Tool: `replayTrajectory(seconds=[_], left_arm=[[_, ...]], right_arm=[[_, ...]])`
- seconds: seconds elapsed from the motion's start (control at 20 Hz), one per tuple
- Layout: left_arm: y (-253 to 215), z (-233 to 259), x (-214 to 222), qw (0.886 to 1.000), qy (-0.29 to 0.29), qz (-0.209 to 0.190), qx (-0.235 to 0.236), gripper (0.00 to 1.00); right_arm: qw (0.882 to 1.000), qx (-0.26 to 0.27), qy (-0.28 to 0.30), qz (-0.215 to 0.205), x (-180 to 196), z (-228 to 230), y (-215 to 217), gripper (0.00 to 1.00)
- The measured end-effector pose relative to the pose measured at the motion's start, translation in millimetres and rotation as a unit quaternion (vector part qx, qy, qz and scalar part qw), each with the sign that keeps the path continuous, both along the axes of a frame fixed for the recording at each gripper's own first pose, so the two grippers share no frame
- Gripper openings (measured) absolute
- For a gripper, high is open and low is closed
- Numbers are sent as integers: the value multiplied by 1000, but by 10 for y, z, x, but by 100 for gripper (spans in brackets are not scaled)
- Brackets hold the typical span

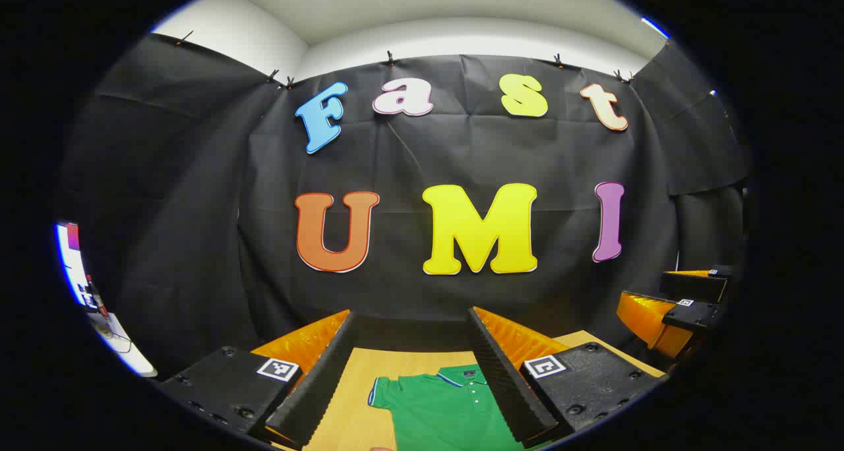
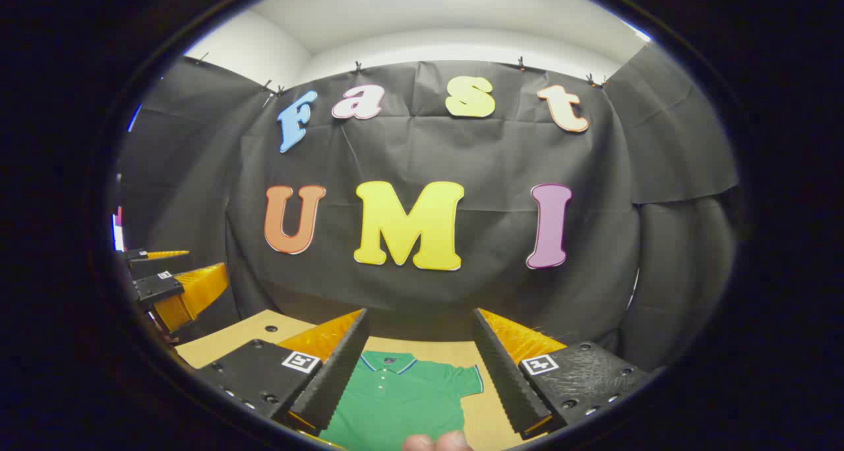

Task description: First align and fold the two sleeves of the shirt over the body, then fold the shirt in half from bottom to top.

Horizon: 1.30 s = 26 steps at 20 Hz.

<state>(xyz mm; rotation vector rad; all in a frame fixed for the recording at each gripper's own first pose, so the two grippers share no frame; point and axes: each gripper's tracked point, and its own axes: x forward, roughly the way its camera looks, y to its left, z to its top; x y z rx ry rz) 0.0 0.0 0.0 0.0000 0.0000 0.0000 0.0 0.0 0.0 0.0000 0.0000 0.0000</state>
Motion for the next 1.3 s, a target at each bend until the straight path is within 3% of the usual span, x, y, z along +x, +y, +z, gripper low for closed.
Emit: replayTrajectory(seconds=[1.3], left_arm=[[-345,-39,245,999,5,-33,2,100]], right_arm=[[1000,10,13,-16,338,-64,-261,97]])
